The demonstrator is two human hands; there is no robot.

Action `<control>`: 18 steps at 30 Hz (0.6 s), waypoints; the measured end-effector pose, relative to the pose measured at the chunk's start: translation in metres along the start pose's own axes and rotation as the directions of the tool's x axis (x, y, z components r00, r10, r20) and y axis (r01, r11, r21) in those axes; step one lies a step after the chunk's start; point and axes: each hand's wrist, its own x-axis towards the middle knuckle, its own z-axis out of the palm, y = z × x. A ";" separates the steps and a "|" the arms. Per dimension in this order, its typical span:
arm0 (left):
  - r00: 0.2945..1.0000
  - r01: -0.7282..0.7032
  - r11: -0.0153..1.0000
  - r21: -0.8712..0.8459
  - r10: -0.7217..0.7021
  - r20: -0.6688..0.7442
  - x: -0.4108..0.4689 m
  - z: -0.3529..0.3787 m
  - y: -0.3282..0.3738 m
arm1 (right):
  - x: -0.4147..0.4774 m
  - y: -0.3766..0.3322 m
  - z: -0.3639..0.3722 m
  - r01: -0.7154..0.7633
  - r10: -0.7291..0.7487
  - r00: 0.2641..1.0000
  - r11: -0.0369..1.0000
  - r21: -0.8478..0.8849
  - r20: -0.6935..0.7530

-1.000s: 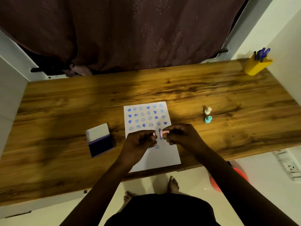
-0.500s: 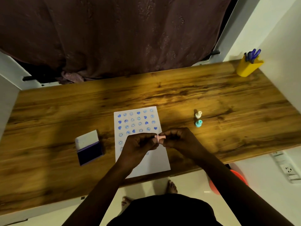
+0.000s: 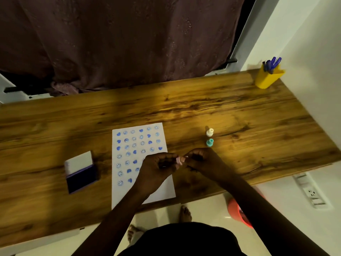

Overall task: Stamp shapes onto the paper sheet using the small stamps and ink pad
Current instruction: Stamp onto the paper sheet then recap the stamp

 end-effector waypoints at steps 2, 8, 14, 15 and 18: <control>0.998 0.053 0.998 0.034 -0.052 -0.020 0.007 0.007 -0.005 | 0.003 0.009 -0.010 0.002 -0.029 0.994 0.967 -0.255 -0.101; 0.988 0.122 0.986 0.112 -0.111 -0.105 0.015 0.018 -0.014 | 0.004 0.038 -0.021 -0.029 -0.071 0.990 0.740 -0.672 -0.121; 0.985 0.123 0.984 0.125 -0.106 -0.135 0.017 0.026 -0.015 | 0.007 0.046 -0.024 -0.016 -0.038 0.998 0.665 -0.747 -0.055; 0.984 0.125 0.984 0.126 -0.107 -0.140 0.017 0.027 -0.015 | 0.008 0.047 -0.024 -0.004 -0.044 0.998 0.661 -0.750 -0.044; 0.982 0.134 0.980 0.146 -0.112 -0.153 0.019 0.029 -0.015 | 0.011 0.049 -0.025 0.027 -0.052 0.999 0.660 -0.751 -0.009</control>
